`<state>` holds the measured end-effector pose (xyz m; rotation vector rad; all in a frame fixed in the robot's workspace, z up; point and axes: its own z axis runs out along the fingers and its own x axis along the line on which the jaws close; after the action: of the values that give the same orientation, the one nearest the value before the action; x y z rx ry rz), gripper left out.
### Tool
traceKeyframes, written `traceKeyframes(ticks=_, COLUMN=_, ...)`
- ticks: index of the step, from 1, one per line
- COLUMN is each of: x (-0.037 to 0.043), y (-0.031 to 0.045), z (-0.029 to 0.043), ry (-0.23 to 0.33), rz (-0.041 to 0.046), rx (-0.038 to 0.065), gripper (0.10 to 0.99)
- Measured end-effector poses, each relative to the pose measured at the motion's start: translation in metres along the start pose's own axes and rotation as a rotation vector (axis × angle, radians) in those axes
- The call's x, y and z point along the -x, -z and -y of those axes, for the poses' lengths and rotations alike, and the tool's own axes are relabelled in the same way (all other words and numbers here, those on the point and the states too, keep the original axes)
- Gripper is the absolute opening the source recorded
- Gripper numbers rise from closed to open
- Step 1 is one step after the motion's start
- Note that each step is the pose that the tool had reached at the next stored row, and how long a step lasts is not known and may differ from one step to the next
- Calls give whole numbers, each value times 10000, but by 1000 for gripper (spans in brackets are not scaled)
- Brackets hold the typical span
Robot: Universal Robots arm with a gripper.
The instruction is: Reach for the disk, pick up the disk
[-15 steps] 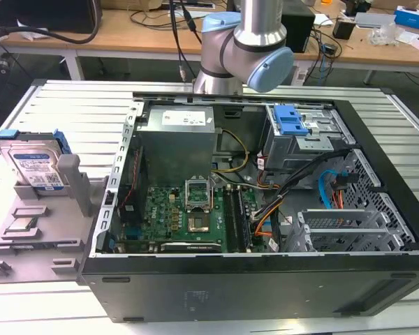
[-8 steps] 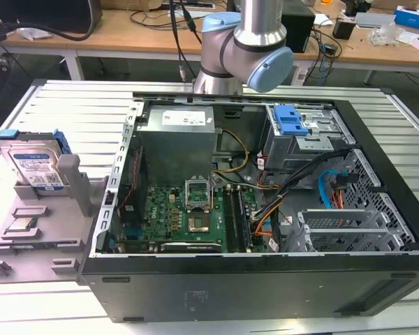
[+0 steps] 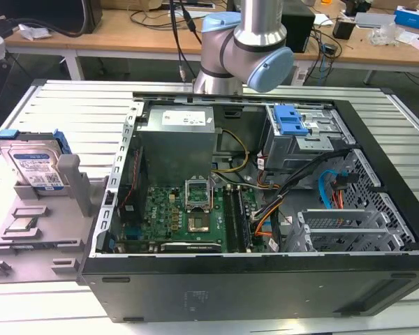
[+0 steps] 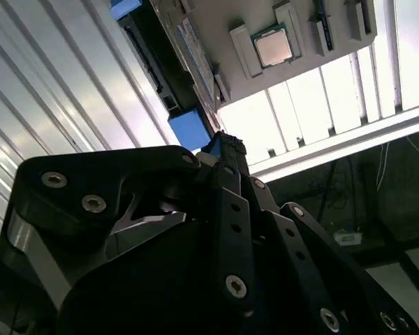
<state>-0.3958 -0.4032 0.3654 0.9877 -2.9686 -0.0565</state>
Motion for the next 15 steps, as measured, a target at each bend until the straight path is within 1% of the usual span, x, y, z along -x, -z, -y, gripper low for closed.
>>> traceKeyframes(ticks=2, x=0, y=0, z=0, ry=389, rz=-14, rx=0, gripper=106)
traceKeyframes(ticks=5, x=0, y=0, z=0, ry=824, rz=-31, rx=0, gripper=106)
traceKeyframes(ticks=10, x=0, y=0, z=0, ry=1930, rz=-73, rx=-1, gripper=106)
traceKeyframes(ticks=12, x=0, y=0, z=0, ry=2162, rz=-82, rx=-1, gripper=106)
traceKeyframes(ticks=14, x=0, y=0, z=0, ry=2635, rz=-100, rx=-1, gripper=106)
traceKeyframes(ticks=15, x=0, y=0, z=0, ry=2741, rz=-105, rx=-1, gripper=106)
